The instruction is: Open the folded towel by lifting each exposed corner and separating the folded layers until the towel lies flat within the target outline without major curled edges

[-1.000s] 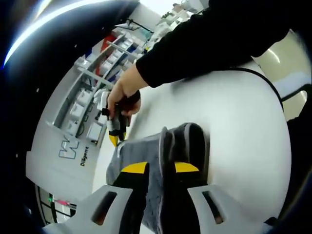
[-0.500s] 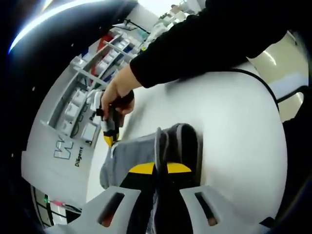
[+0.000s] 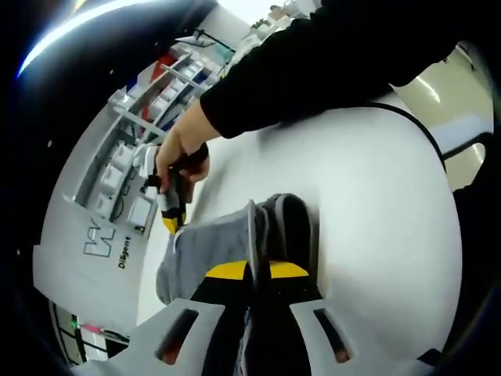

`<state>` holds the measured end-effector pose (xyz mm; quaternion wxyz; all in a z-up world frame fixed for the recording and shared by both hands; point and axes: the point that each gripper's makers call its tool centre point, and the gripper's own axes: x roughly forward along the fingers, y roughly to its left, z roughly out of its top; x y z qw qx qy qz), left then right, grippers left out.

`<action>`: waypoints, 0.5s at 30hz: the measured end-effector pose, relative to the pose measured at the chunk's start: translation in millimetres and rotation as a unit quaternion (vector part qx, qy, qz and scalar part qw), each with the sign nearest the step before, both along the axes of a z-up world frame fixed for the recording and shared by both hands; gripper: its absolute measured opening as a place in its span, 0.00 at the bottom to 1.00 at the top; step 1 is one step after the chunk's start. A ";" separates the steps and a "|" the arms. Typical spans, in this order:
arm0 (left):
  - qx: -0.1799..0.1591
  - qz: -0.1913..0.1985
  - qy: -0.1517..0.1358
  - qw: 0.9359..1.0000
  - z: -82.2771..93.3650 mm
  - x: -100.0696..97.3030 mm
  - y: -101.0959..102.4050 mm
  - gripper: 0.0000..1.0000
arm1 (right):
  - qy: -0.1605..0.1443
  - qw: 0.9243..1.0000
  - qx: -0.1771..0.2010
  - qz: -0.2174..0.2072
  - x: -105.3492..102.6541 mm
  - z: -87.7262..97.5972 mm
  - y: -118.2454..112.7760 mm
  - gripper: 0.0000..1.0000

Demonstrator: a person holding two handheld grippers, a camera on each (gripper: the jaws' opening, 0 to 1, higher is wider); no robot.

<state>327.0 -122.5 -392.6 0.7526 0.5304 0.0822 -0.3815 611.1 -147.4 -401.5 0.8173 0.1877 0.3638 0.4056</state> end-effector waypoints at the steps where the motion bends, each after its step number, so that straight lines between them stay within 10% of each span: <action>1: 0.004 -0.002 -0.008 1.000 1.6 1.2 -0.1 0.06 | -0.001 1.000 0.000 0.000 0.4 0.5 0.2 0.03; 8: 0.018 -0.024 -0.028 0.999 1.3 1.6 -10.1 0.17 | -0.007 1.000 -0.001 0.000 -1.7 5.6 2.1 0.03; 15: 0.023 -0.026 -0.041 0.999 4.2 5.7 -14.7 0.05 | -0.010 1.000 -0.004 0.003 -3.5 5.9 3.3 0.02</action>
